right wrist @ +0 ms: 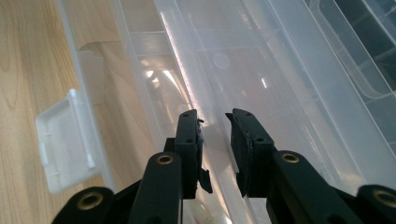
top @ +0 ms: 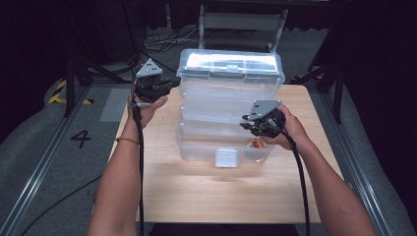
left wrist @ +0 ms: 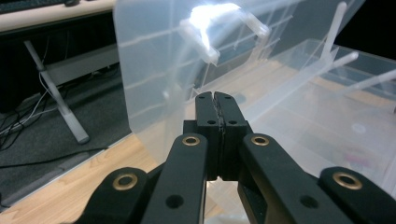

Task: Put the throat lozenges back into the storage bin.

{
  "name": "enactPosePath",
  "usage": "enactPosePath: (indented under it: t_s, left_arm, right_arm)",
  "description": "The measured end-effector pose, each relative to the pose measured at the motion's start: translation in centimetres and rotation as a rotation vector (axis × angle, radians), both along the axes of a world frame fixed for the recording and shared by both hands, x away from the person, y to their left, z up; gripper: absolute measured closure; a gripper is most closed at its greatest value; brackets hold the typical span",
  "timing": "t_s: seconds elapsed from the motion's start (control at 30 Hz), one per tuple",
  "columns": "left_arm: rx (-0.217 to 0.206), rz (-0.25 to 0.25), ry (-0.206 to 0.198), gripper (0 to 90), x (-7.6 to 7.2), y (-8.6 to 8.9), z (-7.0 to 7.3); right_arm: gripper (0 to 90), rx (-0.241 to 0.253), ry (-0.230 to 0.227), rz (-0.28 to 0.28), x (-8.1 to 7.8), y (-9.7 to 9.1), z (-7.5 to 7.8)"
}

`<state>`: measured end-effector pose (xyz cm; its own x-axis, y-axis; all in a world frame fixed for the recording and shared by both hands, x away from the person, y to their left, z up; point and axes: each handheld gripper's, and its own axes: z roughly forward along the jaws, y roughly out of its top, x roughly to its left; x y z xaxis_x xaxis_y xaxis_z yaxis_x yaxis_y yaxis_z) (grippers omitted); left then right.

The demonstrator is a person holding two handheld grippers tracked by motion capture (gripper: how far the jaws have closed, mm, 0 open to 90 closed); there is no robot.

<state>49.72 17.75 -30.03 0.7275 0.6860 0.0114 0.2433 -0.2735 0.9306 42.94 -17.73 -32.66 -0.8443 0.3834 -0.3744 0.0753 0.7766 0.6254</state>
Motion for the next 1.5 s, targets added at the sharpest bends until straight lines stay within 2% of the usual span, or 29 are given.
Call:
enactPosePath:
  t_s: [0.03,0.2,0.3,0.43,0.5,0.6,0.77,0.87,1.03,1.17,1.37,1.43,1.47,1.5]
  left_arm:
    - [0.016,0.002,-0.005,90.0,-0.2,-0.2,0.2]
    - [0.014,-0.013,-0.013,90.0,-0.6,-0.5,0.5]
    - [0.029,-0.019,-0.012,90.0,-0.8,-0.7,0.6]
    - [0.031,-0.037,0.0,90.0,-1.1,-0.7,0.7]
    - [0.051,-0.036,-0.007,90.0,-1.4,-0.7,0.7]
    - [0.061,-0.04,-0.003,90.0,-1.7,-0.5,0.6]
    - [0.055,-0.045,0.004,90.0,-1.9,-0.4,0.3]
    - [0.068,-0.053,0.011,90.0,-2.2,-0.6,0.0]
    - [0.102,-0.063,-0.004,90.0,-2.7,-0.9,-0.1]
    - [0.101,-0.075,-0.002,90.0,-3.1,-0.9,-0.5]
    - [0.104,-0.097,-0.01,90.0,-3.8,-0.9,-0.8]
    - [0.113,-0.099,-0.018,90.0,-4.1,-0.9,-0.8]
    - [0.102,-0.102,-0.011,90.0,-4.2,-0.9,-0.9]
    - [0.103,-0.1,-0.013,90.0,-4.3,-0.9,-1.0]
  right_arm:
    - [73.7,0.003,-0.011,0.0,-0.1,-0.1,-0.1]
    - [72.9,0.019,-0.013,-0.013,-0.4,-0.2,-0.4]
    - [72.9,0.022,-0.014,-0.017,-0.6,-0.5,-0.6]
    - [73.0,0.033,-0.001,-0.026,-0.8,-1.3,-0.7]
    - [73.7,0.04,0.0,-0.027,-0.9,-1.9,-0.7]
    - [75.5,0.066,0.003,-0.035,-1.2,-2.9,-0.5]
    - [76.8,0.075,-0.012,-0.046,-1.7,-3.9,-0.5]
    - [78.0,0.086,-0.021,-0.054,-2.0,-4.4,-0.5]
    - [78.7,0.087,-0.027,-0.068,-2.6,-5.2,-0.6]
    - [82.9,0.107,-0.043,-0.086,-3.2,-6.0,-0.5]
    - [82.9,0.123,-0.03,-0.107,-3.5,-7.4,-0.7]
    - [82.9,0.141,-0.022,-0.116,-3.6,-8.0,-0.7]
    - [82.8,0.155,-0.02,-0.118,-3.7,-8.2,-0.8]
    - [82.4,0.181,-0.006,-0.12,-3.8,-8.5,-0.8]
